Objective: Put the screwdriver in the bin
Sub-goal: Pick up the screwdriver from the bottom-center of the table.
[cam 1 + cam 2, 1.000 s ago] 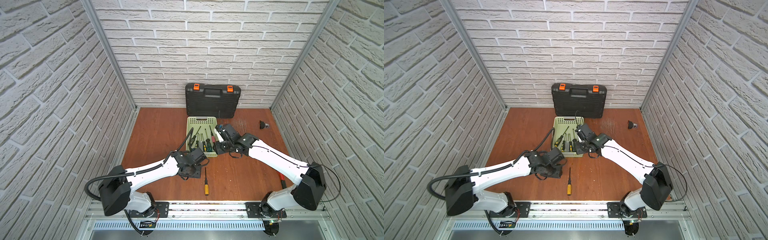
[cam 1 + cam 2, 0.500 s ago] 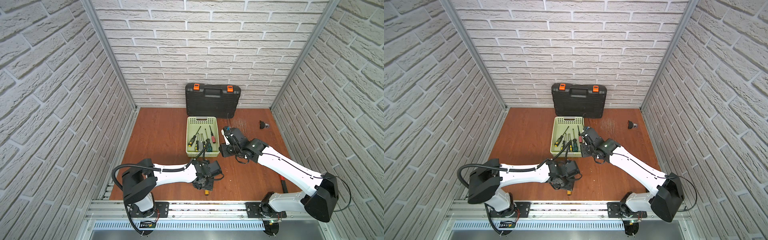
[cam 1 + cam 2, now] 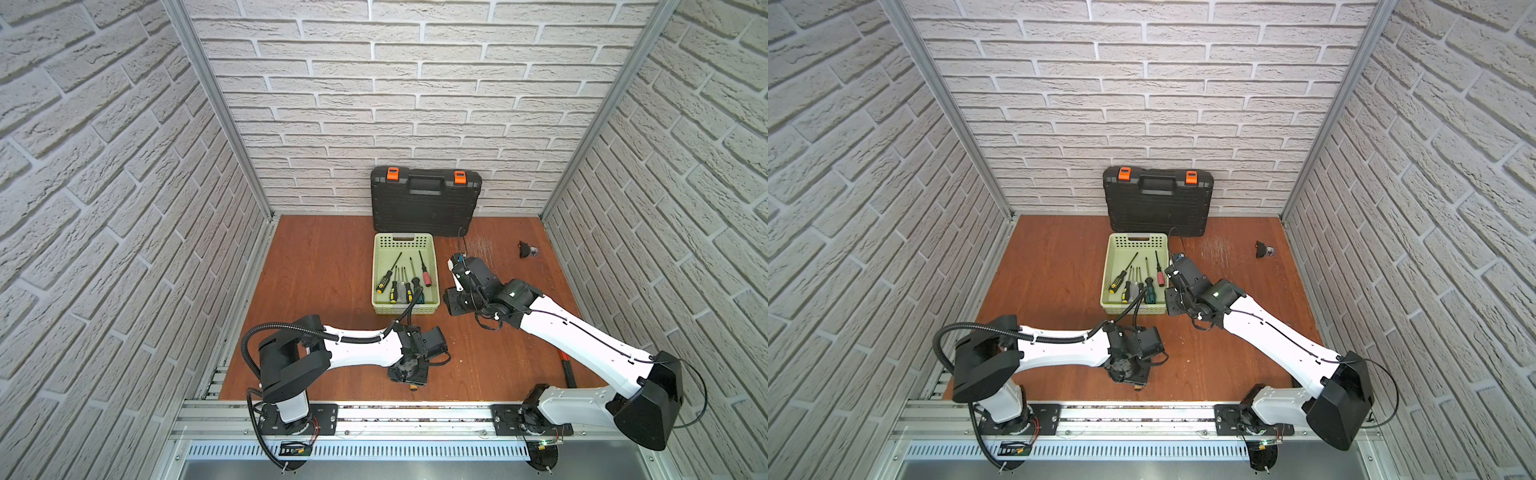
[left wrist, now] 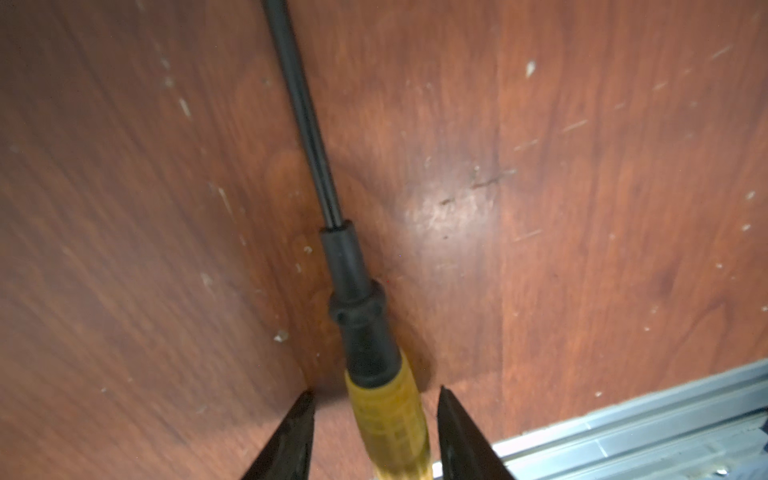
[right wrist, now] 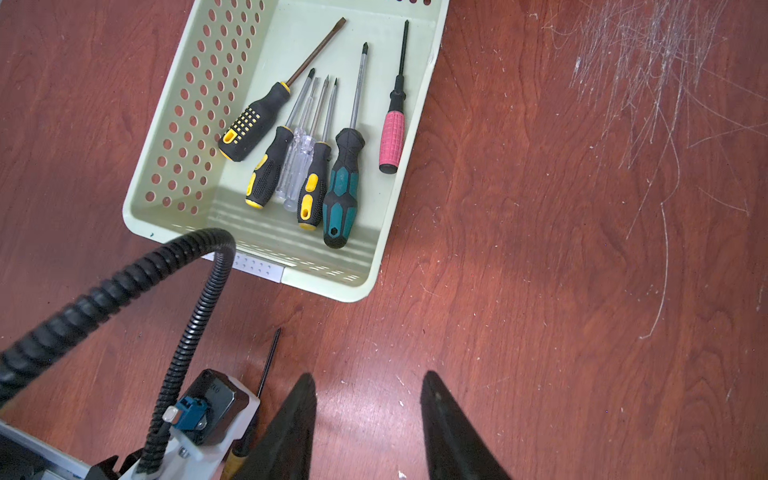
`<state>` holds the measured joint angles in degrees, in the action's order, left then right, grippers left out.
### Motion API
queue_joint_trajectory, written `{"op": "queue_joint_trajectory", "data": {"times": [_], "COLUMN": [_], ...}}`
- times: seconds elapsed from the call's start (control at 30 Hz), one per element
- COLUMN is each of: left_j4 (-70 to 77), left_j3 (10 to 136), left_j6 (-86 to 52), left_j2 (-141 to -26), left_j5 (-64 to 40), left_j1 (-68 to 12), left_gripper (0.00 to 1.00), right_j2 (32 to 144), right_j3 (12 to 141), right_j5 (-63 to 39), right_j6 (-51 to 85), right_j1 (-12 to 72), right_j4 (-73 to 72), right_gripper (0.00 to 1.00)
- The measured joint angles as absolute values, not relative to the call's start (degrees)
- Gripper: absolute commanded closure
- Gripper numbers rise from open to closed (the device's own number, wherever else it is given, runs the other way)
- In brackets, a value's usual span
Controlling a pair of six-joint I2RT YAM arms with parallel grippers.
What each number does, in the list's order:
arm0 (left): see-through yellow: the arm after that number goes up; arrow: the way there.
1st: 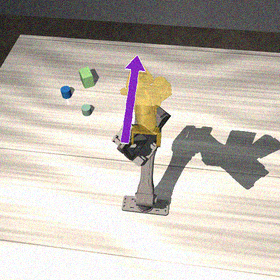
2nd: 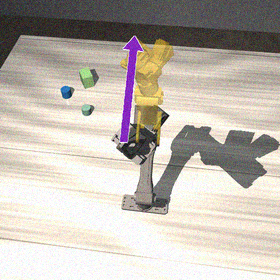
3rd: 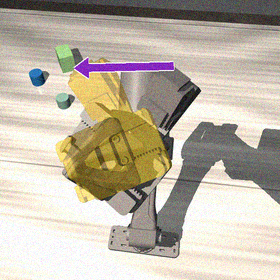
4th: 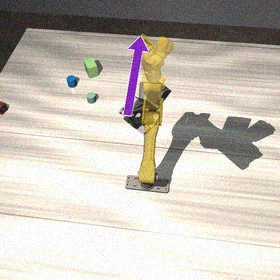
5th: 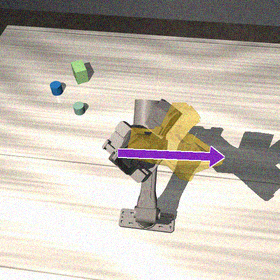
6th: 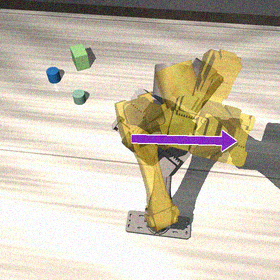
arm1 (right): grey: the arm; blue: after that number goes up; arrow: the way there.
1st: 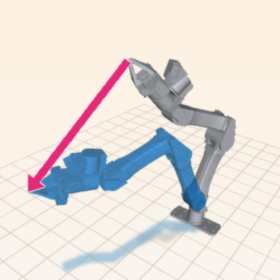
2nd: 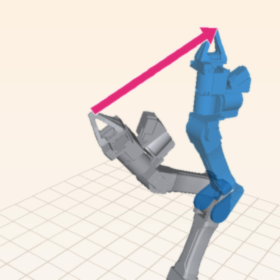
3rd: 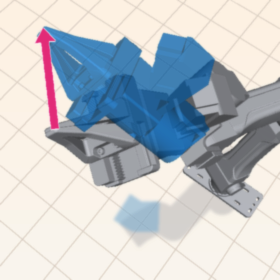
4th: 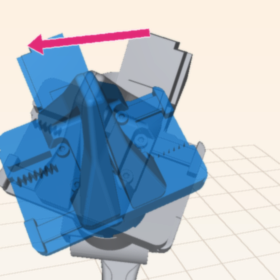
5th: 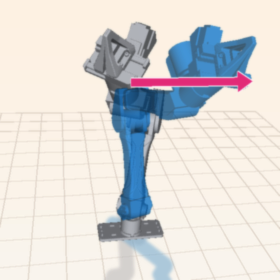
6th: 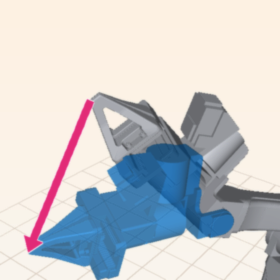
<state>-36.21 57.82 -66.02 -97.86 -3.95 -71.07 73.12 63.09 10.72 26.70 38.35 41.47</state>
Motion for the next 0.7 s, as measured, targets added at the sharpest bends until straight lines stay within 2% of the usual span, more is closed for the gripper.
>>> {"op": "queue_joint_trajectory", "data": {"times": [0.13,0.23,0.3,0.47,0.57,0.7], "left_j4": [-36.2,-36.3,-36.5,-36.6,-36.6,-37.1], "left_j3": [58.0,58.7,59.0,59.0,59.0,58.3], "left_j6": [-65.7,-65.6,-65.5,-65.5,-65.6,-65.7], "left_j2": [-98.2,-99.0,-99.2,-99.2,-99.2,-96.7], "left_j5": [-4.1,-4.3,-4.4,-4.4,-4.4,-3.5], "left_j1": [-71.1,-71.1,-71.1,-71.1,-71.1,-71.1], "left_gripper": [0.64,0.76,0.77,0.89,0.93,0.94], "right_j2": [73.1,73.0,72.8,72.5,72.5,72.5], "right_j3": [63.0,62.3,61.8,61.6,61.6,61.6], "right_j5": [10.6,10.4,10.4,10.4,10.4,10.3], "right_j6": [27.2,27.9,28.1,28.1,28.1,28.3], "right_j1": [38.3,38.3,38.3,38.3,38.3,38.3], "right_j4": [41.4,40.9,40.9,40.9,40.9,40.8], "right_gripper": [0.57,0.57,0.57,0.58,0.58,0.58]}}
